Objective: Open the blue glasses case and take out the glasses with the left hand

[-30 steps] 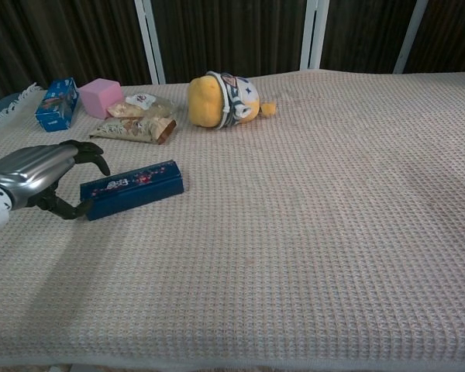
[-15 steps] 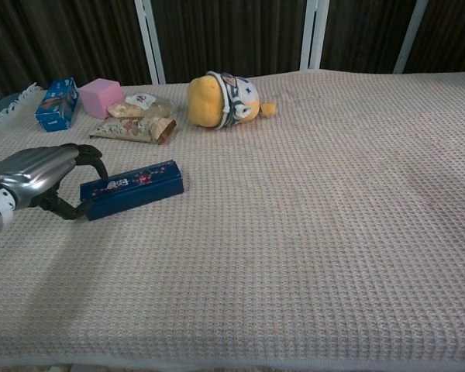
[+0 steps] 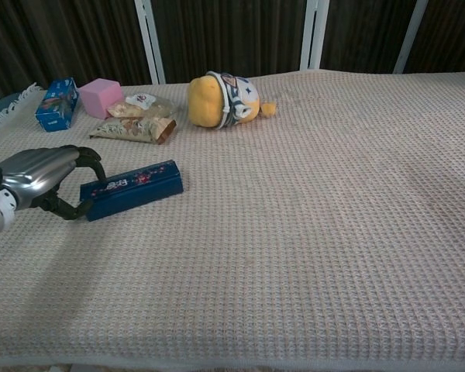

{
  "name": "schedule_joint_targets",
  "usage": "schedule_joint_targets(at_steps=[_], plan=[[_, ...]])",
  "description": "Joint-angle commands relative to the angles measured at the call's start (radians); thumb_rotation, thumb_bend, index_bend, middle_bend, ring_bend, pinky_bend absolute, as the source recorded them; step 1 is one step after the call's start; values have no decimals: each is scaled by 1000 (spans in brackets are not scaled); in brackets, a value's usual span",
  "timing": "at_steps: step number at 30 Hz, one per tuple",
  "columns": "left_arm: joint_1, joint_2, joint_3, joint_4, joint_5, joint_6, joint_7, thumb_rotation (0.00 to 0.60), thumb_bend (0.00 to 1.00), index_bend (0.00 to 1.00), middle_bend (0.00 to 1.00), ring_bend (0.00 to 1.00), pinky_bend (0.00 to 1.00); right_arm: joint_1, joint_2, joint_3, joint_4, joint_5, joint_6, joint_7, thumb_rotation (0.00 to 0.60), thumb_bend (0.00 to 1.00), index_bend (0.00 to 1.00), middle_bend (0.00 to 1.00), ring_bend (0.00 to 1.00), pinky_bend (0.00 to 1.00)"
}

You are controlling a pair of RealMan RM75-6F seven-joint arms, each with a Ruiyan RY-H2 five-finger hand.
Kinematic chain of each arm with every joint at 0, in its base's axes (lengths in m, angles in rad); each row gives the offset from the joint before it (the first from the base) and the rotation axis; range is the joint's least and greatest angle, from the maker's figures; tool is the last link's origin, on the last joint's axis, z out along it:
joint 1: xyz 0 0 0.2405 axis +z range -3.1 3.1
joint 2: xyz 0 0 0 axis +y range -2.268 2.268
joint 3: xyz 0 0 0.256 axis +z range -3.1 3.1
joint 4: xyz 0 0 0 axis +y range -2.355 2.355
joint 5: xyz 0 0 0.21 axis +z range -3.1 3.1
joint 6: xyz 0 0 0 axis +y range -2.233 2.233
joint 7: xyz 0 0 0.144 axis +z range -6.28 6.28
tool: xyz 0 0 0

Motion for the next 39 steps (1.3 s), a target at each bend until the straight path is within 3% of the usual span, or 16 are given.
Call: schedule_joint_targets(at_steps=[1, 12, 39], plan=[[-1, 2, 2, -3, -2, 0, 1, 600, 366, 409, 130, 77, 165, 1, -1, 0, 0, 1, -1, -1, 600, 197, 0, 0, 0, 9], [-13, 15, 4, -4, -14, -3, 2, 600, 369, 493, 156, 93, 169, 1, 0, -1, 0, 0, -1, 0, 600, 196, 0, 0, 0, 9], [-56, 30, -40, -21, -105, -32, -28, 600, 423, 526, 161, 80, 156, 2, 15, -4, -4, 2, -10, 14, 600, 197, 0, 0, 0, 9]])
